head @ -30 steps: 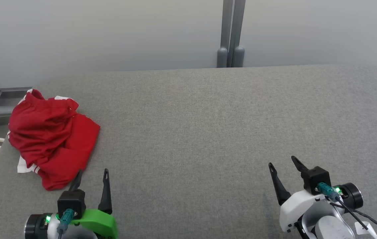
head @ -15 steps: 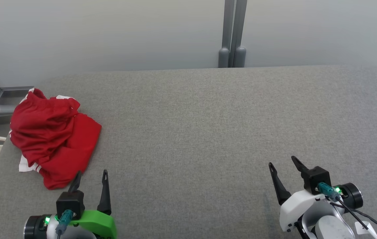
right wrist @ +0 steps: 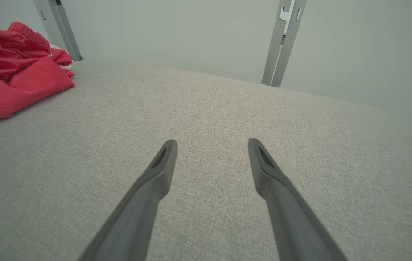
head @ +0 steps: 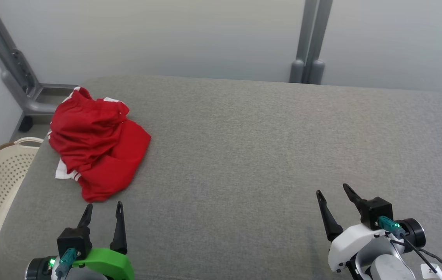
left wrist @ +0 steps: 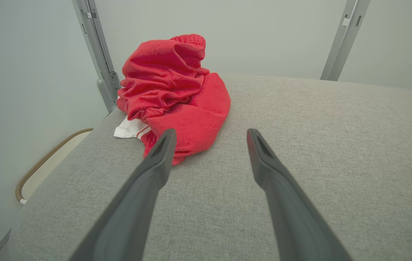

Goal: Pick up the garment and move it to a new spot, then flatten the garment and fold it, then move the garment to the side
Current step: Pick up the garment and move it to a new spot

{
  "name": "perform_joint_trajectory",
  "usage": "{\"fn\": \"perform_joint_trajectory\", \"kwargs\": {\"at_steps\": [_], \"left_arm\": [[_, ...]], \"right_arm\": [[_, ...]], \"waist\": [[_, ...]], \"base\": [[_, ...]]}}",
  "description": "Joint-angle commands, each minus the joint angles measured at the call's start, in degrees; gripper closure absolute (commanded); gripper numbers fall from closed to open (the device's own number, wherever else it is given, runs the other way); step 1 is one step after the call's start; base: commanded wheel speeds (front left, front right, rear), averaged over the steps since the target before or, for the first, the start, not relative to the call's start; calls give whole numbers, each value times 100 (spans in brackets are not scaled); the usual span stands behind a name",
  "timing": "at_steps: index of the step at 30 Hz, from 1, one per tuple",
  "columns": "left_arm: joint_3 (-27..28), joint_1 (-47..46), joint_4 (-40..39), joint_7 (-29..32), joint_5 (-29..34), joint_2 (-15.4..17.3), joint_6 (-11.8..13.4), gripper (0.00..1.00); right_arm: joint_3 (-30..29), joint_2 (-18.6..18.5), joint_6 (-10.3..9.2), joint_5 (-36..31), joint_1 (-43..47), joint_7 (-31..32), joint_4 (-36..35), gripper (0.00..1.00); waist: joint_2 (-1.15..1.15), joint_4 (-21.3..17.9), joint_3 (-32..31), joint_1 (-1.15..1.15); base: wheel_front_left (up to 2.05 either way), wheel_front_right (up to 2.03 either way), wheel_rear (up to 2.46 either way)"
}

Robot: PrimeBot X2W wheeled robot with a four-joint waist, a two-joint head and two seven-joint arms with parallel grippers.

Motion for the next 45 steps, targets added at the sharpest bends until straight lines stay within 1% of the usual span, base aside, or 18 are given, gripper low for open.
{"fn": "perform_joint_trajectory", "kwargs": {"at_steps": [1, 5, 6, 13, 19, 26, 34, 39, 42, 45], "left_arm": [[18, 66, 14, -5, -29, 50, -4, 0], [16, 100, 32, 3, -49, 116, -7, 0], [16, 100, 32, 3, -49, 116, -7, 0], [53, 165, -35, 77, -144, 176, 18, 0], [87, 262, -119, 121, -190, 235, 82, 0], [100, 416, -219, 188, -227, 321, 134, 0], [11, 490, -474, 393, -228, 341, 190, 0], [-8, 159, -391, 432, -366, 397, -31, 0], [-35, -236, -274, 542, -506, 438, -256, 0], [-68, -821, -35, 854, -695, 448, -448, 0]], "right_arm": [[18, -17, 0, 73, 47, -59, 24, 0], [43, -18, 0, 128, 24, -119, 82, 0], [43, -18, 0, 128, 24, -119, 82, 0], [160, -17, 0, 263, 42, -189, 191, 0], [186, -18, 0, 282, 41, -241, 233, 0], [294, -20, 0, 329, 87, -267, 309, 0], [331, -20, 0, 333, 50, -271, 301, 0], [387, -21, 0, 312, 66, -206, 252, 0], [383, -21, 0, 216, 36, -138, 169, 0], [362, -24, 0, 48, -43, -23, 16, 0]], "waist": [[0, 404, -60, 0], [0, 741, -96, 0], [0, 741, -96, 0], [0, 1247, -147, 0], [0, 1549, -200, 0], [0, 1767, -307, 0], [0, 1824, -274, 0], [0, 1761, -181, 0], [0, 1684, -49, 0], [0, 1549, 194, 0]], "base": [[0, 0, 0], [0, 0, 0], [0, 0, 0], [0, 0, 0], [0, 0, 0], [0, 0, 0], [0, 0, 0], [0, 0, 0], [0, 0, 0], [0, 0, 0]]}}
